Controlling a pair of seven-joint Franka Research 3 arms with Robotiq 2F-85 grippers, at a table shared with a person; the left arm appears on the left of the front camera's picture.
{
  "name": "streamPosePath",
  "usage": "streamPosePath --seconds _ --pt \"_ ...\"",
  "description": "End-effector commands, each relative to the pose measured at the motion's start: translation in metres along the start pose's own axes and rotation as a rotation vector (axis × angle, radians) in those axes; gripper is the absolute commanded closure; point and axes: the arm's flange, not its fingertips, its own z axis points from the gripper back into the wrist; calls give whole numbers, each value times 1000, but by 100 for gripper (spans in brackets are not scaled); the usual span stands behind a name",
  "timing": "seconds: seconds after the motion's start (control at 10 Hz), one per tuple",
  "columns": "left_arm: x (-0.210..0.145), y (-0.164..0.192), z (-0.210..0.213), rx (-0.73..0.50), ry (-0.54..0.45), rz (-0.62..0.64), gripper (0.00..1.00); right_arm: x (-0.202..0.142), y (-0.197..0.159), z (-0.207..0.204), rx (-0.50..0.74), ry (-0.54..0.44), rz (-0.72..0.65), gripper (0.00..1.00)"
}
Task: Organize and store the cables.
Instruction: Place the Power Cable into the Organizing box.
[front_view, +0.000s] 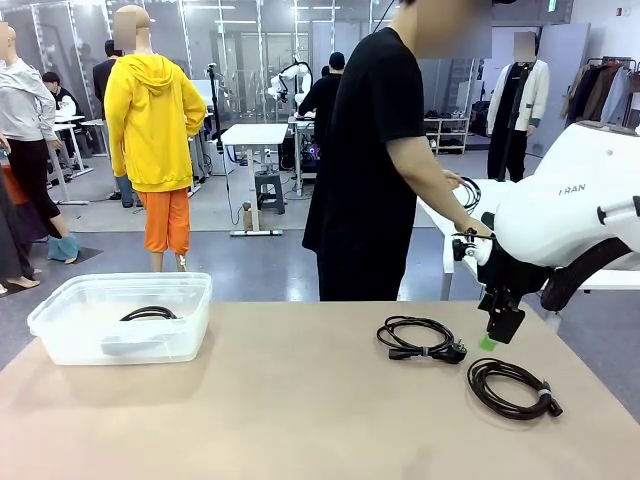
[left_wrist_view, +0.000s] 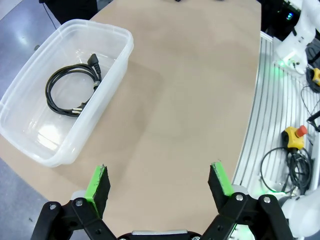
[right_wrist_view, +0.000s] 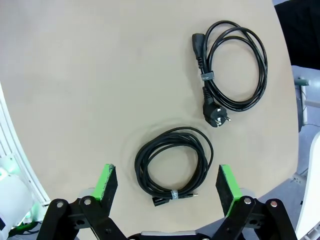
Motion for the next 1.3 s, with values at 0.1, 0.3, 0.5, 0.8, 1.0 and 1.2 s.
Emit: streamPosePath --seconds 0.1,0.3,0.5,0.8,1.0,1.2 --pt "2 1 1 3 8 9 0 0 0 0 0 0 0 0" --pt "2 1 1 3 8 9 0 11 3 -11 59 14 251 0" --pt "2 1 1 3 8 9 0 31 -28 -46 82 6 315 0" --pt "2 1 1 3 8 9 0 51 -61 -96 118 1 358 0" --pt "2 1 1 3 8 9 0 59 -82 -120 119 7 366 0" --pt "2 1 1 3 8 9 0 65 -98 -140 127 -8 357 0"
